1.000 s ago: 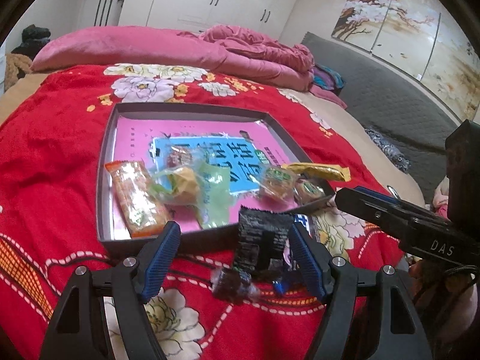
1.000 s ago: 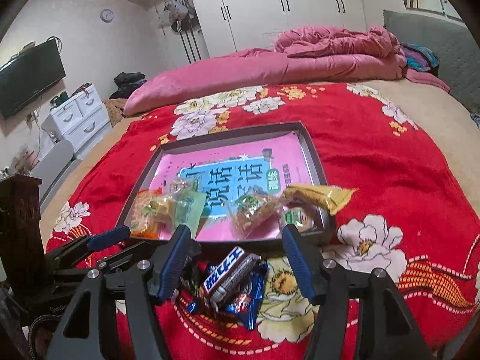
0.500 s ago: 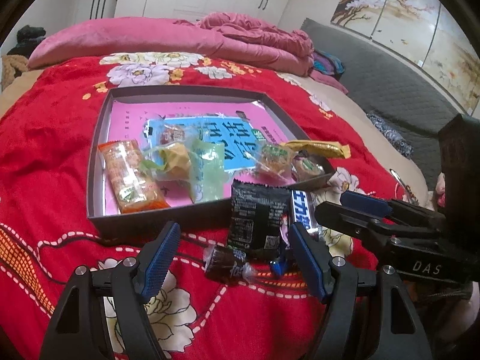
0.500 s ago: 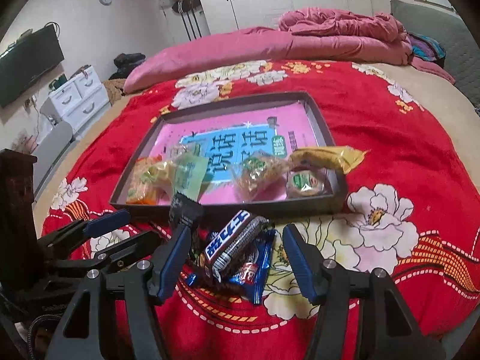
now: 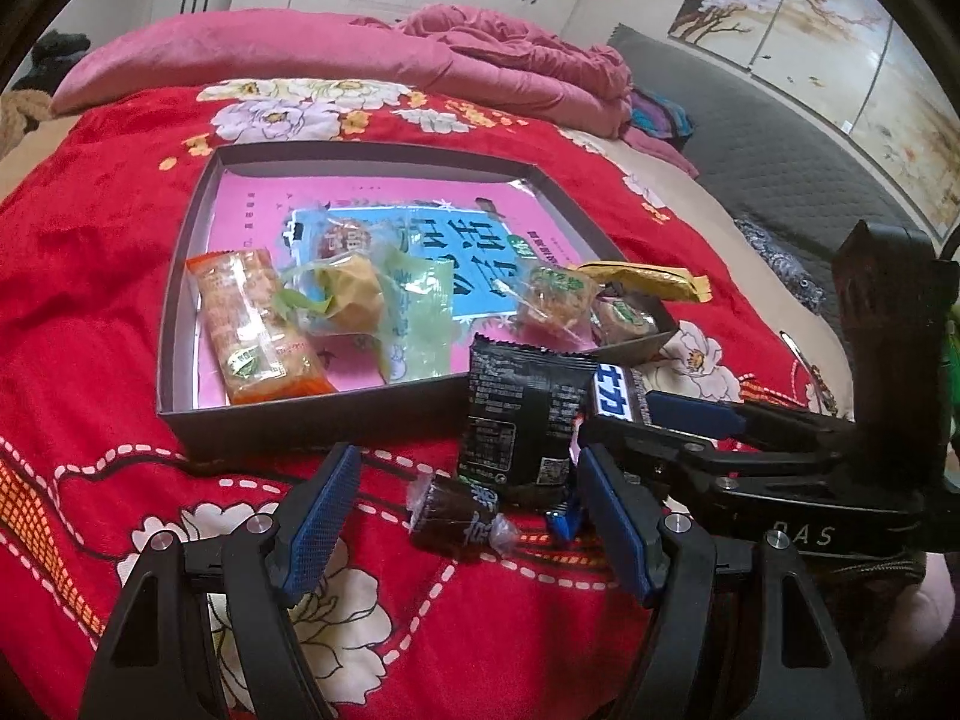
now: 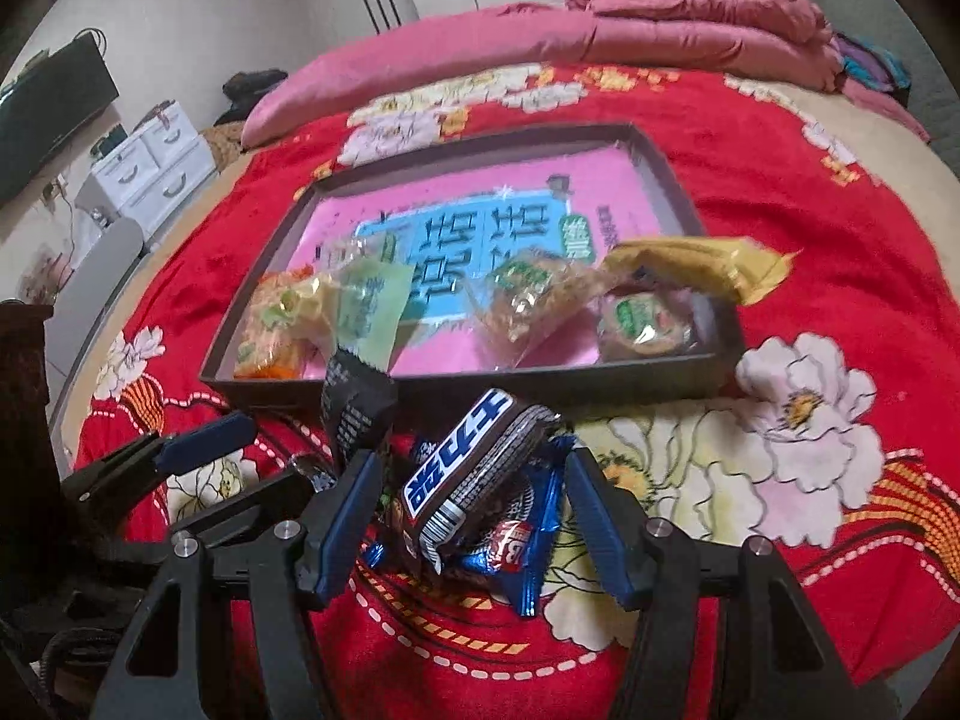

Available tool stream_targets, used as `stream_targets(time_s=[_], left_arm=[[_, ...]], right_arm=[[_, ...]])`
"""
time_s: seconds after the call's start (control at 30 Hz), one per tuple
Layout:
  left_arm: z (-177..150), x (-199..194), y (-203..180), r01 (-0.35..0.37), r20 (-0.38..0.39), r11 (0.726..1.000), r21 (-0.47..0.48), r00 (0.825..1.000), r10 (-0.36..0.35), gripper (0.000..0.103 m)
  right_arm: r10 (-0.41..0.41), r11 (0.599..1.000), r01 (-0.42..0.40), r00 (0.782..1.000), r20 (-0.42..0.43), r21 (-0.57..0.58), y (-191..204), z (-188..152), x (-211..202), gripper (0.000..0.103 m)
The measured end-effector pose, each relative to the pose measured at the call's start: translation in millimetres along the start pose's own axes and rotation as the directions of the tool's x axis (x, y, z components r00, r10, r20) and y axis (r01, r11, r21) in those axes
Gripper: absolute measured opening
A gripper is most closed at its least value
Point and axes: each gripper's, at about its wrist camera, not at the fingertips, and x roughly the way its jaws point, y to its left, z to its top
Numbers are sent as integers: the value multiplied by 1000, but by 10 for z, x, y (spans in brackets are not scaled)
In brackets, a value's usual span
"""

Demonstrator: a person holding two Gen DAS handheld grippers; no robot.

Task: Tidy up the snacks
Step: 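Grasp the black snack bag with left tool while right tool grasps the chocolate bar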

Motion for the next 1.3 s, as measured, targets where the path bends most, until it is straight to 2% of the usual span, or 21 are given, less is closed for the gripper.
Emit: stream_targets(time_s=[0.07, 0.4, 0.6, 0.77, 0.97, 1.1, 1.3], left_arm=[[4, 25, -2, 2, -2, 1000, -1, 1000, -2, 76], [5, 224, -49, 40, -34, 999, -12, 999, -40, 76], [6, 299, -100, 38, -42, 999, -4, 998, -38, 76], [54, 360, -48, 68, -48, 996, -51, 996, -71, 76], [82, 435, -4, 88, -65, 993, -77, 994, -93, 62], [97, 438, -28, 109, -72, 992, -67, 991, -114, 46], [105, 414, -73, 108, -71, 993, -46, 991, -111, 41]], right_arm=[[7, 1000, -7, 1000, 3, -15, -1, 4, 14, 61], [30, 999, -29, 999, 15, -22, -111, -14, 64, 37], [61, 998, -61, 998, 31, 10, -256, -57, 36, 30], [48, 999, -48, 998, 44, 8, -323, -90, -23, 29], [57, 998, -58, 997, 54, 34, -383, -75, -48, 28], [55, 998, -57, 997, 58, 37, -368, -72, -52, 28], [60, 998, -61, 996, 60, 23, -313, -75, -81, 28]])
